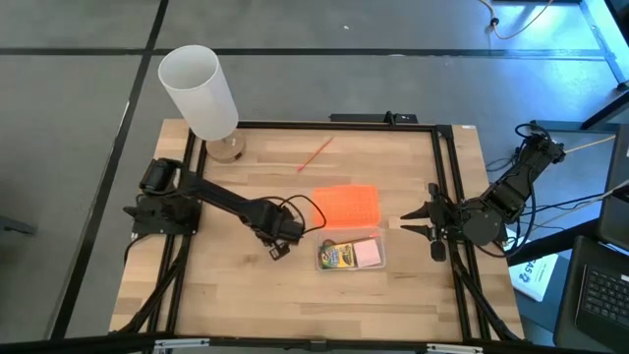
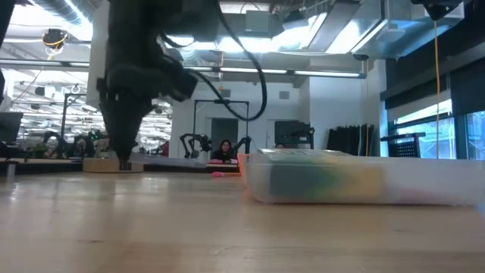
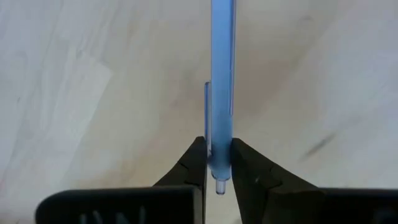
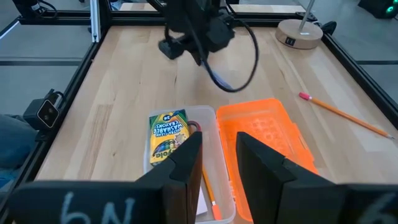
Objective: Pack school essentials
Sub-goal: Put the purple pen into the orange supply box
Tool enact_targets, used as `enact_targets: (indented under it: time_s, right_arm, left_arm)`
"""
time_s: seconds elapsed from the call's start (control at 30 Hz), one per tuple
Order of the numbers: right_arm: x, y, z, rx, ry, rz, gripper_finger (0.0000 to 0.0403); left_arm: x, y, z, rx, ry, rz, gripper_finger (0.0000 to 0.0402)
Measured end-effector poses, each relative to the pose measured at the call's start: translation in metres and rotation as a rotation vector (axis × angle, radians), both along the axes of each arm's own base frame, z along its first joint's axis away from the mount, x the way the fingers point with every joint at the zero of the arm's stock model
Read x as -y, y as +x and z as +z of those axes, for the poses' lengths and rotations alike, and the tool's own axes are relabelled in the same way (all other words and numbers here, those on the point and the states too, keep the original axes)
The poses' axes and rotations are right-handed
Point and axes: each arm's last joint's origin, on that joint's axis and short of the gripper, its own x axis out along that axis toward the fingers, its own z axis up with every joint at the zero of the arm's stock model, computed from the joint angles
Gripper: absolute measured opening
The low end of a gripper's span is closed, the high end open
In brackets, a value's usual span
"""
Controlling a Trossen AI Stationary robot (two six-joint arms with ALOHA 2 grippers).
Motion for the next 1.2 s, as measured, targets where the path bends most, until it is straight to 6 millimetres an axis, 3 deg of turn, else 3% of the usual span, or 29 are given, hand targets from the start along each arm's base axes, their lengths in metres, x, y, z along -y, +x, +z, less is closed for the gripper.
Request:
enact_targets:
  time_s: [0.33, 0.6, 0.8, 1.0, 1.2]
  right_arm:
    - [0.0, 0.0, -0.001, -0.007, -0.007, 0.001, 0.0101]
    - [0.001, -0.001, -0.002, -0.016, -0.021, 0.003, 0.0101]
    - [0.001, -0.001, -0.002, -0.02, -0.024, 0.004, 0.0101]
    - [0.001, -0.001, -0.002, -0.021, -0.024, 0.003, 0.0101]
    - [0.001, -0.001, -0.002, -0.023, -0.026, 0.002, 0.0101]
  left_arm:
    - [0.024, -0.008, 0.037, 0.237, 0.084, -0.12, 0.0031]
    - [0.033, 0.015, 0.055, 0.463, 0.059, -0.285, 0.0023]
    - [0.027, 0.035, 0.066, 0.566, 0.091, -0.37, 0.0012]
    - [0.018, 0.046, 0.071, 0.653, 0.116, -0.397, 0.0011]
    - [0.018, 0.06, 0.051, 0.643, 0.109, -0.443, 0.0001]
